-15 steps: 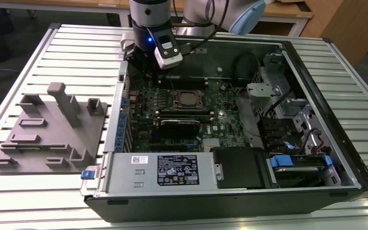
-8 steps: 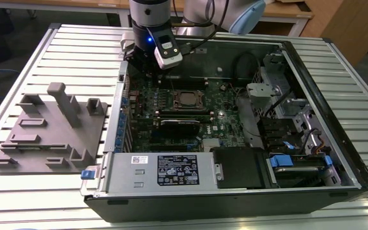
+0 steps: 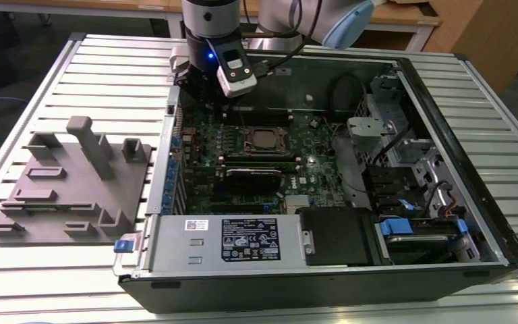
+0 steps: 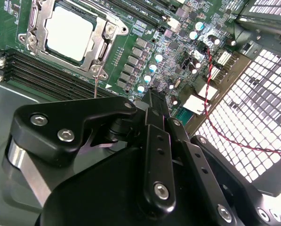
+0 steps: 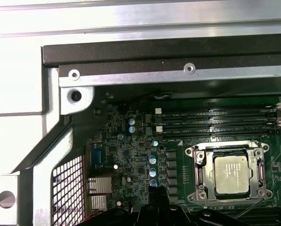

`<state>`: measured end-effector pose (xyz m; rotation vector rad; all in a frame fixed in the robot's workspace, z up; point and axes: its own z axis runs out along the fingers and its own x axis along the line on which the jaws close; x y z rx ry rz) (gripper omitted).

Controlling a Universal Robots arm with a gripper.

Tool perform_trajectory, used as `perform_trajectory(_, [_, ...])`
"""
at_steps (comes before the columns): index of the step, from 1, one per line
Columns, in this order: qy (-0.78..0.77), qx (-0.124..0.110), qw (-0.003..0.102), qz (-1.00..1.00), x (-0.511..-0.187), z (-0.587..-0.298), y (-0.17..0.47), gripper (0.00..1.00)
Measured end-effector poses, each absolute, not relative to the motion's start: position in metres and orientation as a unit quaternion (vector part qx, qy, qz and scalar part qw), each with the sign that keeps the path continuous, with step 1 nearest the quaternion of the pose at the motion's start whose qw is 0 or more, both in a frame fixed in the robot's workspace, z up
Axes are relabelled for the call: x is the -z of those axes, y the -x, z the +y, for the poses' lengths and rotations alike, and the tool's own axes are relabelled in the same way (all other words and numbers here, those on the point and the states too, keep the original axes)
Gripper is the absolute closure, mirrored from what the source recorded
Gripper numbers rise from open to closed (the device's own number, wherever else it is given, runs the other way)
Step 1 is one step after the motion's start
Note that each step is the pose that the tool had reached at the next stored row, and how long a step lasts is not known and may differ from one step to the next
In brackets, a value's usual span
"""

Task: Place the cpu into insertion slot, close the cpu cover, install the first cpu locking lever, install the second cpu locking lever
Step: 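Install the first cpu locking lever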

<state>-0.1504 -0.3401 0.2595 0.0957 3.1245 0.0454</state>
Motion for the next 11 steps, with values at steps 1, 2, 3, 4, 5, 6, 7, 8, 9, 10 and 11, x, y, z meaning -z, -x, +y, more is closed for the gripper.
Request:
perform_trajectory(1, [-0.031,-0.015,0.008,0.999,-0.2595,-0.3401,0.1505,0.9])
perform_trajectory(2, [-0.031,-0.015,0.008,0.999,-0.2595,-0.3401,0.1505,0.9])
perform_trajectory(3, [-0.031,-0.015,0.008,0.999,-0.2595,-0.3401,0.1505,0.9])
perform_trajectory(4, [-0.031,-0.015,0.008,0.999,-0.2595,-0.3401,0.1505,0.9])
perform_trajectory(5, [-0.031,-0.015,0.008,0.999,-0.2595,-0.3401,0.1506,0.9])
perform_trajectory(6, [-0.031,-0.015,0.008,0.999,-0.2595,-0.3401,0.1506,0.9])
perform_trajectory(7, [-0.031,-0.015,0.008,0.999,-0.2595,-0.3401,0.1507,0.9])
perform_trajectory(8, [-0.031,-0.015,0.008,0.999,-0.2595,-0.3401,0.1507,0.9])
perform_trajectory(9, [-0.031,-0.015,0.008,0.999,-0.2595,-0.3401,0.1507,0.9])
perform_trajectory(10, [-0.031,-0.015,0.008,0.999,-0.2595,-0.3401,0.1507,0.9])
perform_trajectory(11, [-0.031,-0.015,0.008,0.999,-0.2595,-0.3401,0.1508,0.9])
